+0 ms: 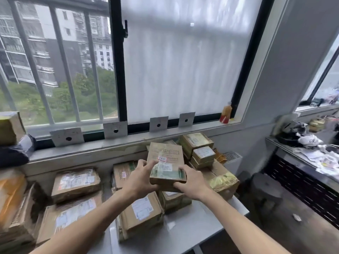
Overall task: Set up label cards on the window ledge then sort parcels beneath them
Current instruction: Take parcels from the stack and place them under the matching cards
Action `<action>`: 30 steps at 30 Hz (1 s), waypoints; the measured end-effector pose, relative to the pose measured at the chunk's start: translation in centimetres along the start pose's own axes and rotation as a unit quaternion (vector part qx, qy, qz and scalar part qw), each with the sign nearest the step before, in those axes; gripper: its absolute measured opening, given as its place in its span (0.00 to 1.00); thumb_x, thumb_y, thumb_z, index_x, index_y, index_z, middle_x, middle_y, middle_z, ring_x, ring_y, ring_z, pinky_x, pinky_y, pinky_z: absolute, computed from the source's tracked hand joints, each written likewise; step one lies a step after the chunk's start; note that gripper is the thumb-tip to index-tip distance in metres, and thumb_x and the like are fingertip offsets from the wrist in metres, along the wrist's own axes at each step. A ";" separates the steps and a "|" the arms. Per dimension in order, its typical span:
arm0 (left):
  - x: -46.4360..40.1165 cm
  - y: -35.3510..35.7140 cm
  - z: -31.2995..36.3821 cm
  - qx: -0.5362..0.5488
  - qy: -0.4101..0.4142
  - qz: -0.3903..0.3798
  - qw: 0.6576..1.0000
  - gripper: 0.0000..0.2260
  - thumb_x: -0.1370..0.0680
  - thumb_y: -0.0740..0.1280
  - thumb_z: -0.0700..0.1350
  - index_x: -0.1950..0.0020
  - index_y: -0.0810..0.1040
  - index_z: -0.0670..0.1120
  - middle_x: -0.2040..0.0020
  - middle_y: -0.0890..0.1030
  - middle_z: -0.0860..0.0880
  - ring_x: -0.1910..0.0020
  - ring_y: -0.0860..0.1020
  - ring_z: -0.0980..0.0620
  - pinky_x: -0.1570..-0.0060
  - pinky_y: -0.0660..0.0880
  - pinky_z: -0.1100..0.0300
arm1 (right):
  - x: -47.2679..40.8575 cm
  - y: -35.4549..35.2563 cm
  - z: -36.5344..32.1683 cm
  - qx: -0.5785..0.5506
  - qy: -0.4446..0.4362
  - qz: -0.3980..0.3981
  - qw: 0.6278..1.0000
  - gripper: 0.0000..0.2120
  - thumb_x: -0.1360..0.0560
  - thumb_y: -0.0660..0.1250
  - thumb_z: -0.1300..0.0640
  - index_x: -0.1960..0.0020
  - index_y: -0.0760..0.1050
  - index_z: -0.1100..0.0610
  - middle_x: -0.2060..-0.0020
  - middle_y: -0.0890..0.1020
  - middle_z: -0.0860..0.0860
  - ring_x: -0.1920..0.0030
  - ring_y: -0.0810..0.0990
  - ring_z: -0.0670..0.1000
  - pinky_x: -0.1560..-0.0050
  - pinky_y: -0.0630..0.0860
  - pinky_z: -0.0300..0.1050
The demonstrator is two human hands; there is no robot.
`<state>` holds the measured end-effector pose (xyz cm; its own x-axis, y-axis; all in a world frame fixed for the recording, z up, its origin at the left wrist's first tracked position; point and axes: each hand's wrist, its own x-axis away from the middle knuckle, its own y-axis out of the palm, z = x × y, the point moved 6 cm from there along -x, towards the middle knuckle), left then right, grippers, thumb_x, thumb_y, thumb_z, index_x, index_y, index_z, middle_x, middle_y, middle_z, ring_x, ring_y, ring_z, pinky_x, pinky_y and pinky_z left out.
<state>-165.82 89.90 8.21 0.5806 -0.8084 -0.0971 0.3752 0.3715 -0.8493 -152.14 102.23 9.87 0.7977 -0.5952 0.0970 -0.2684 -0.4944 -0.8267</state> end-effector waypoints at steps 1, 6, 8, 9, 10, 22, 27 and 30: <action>-0.9 0.6 0.3 0.006 0.002 -0.004 1.000 0.37 0.30 0.76 0.58 0.25 0.63 0.57 0.36 0.66 0.49 0.40 0.76 0.45 0.40 0.75 0.53 | -0.6 -0.3 0.7 0.002 0.006 0.002 1.000 0.30 0.26 0.72 0.51 0.26 0.67 0.49 0.34 0.78 0.49 0.36 0.77 0.51 0.38 0.72 0.41; -6.3 3.2 1.5 0.034 0.014 -0.016 0.999 0.37 0.30 0.76 0.57 0.25 0.63 0.58 0.34 0.66 0.48 0.37 0.74 0.45 0.36 0.72 0.52 | -4.5 -2.3 3.9 0.017 0.035 0.004 0.999 0.30 0.26 0.72 0.51 0.26 0.67 0.49 0.33 0.78 0.50 0.35 0.77 0.52 0.39 0.71 0.40; -8.5 4.2 1.9 0.051 0.021 -0.012 0.998 0.37 0.30 0.77 0.57 0.25 0.63 0.58 0.34 0.66 0.48 0.36 0.74 0.46 0.36 0.71 0.54 | -6.4 -3.1 4.9 0.028 0.041 -0.001 0.999 0.30 0.25 0.71 0.51 0.26 0.67 0.49 0.32 0.77 0.50 0.34 0.76 0.52 0.37 0.71 0.40; -9.5 4.7 1.9 0.056 0.020 -0.014 0.998 0.37 0.29 0.77 0.56 0.25 0.63 0.58 0.33 0.66 0.48 0.36 0.74 0.46 0.36 0.71 0.55 | -7.4 -3.4 5.4 0.033 0.046 -0.003 0.998 0.30 0.25 0.71 0.51 0.25 0.66 0.49 0.32 0.77 0.50 0.34 0.76 0.52 0.37 0.71 0.41; -10.4 5.3 1.9 0.056 0.018 -0.016 0.998 0.36 0.29 0.76 0.56 0.25 0.63 0.58 0.33 0.66 0.48 0.37 0.74 0.47 0.37 0.71 0.55 | -8.4 -3.6 5.9 0.038 0.052 -0.006 0.998 0.31 0.25 0.71 0.51 0.25 0.66 0.49 0.31 0.77 0.51 0.34 0.76 0.53 0.36 0.71 0.41; -19.6 9.8 4.7 0.046 0.039 -0.006 0.998 0.34 0.29 0.76 0.50 0.26 0.65 0.54 0.36 0.66 0.48 0.38 0.71 0.49 0.37 0.69 0.60 | -17.0 -6.8 13.8 -0.016 0.087 0.006 0.996 0.24 0.20 0.62 0.40 0.26 0.67 0.47 0.29 0.74 0.50 0.33 0.74 0.54 0.35 0.73 0.49; -22.8 12.4 7.8 0.061 0.024 -0.001 0.998 0.34 0.29 0.76 0.47 0.26 0.66 0.54 0.36 0.67 0.48 0.37 0.72 0.49 0.36 0.71 0.60 | -19.7 -9.8 18.5 -0.032 0.061 -0.006 0.998 0.23 0.21 0.66 0.44 0.27 0.68 0.47 0.29 0.74 0.49 0.32 0.72 0.52 0.35 0.72 0.48; -24.8 14.1 10.1 0.044 0.017 0.004 0.999 0.34 0.29 0.76 0.48 0.26 0.65 0.55 0.35 0.66 0.48 0.36 0.71 0.48 0.34 0.72 0.55 | -21.3 -12.3 21.2 -0.038 0.037 -0.017 0.998 0.23 0.20 0.67 0.46 0.28 0.68 0.48 0.30 0.74 0.49 0.33 0.73 0.52 0.39 0.70 0.44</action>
<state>-167.70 119.80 3.90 0.5602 -0.8192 -0.1227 0.4330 0.4158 -0.7997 -154.36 134.44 6.20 0.7660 -0.6210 0.1663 -0.2853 -0.5602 -0.7777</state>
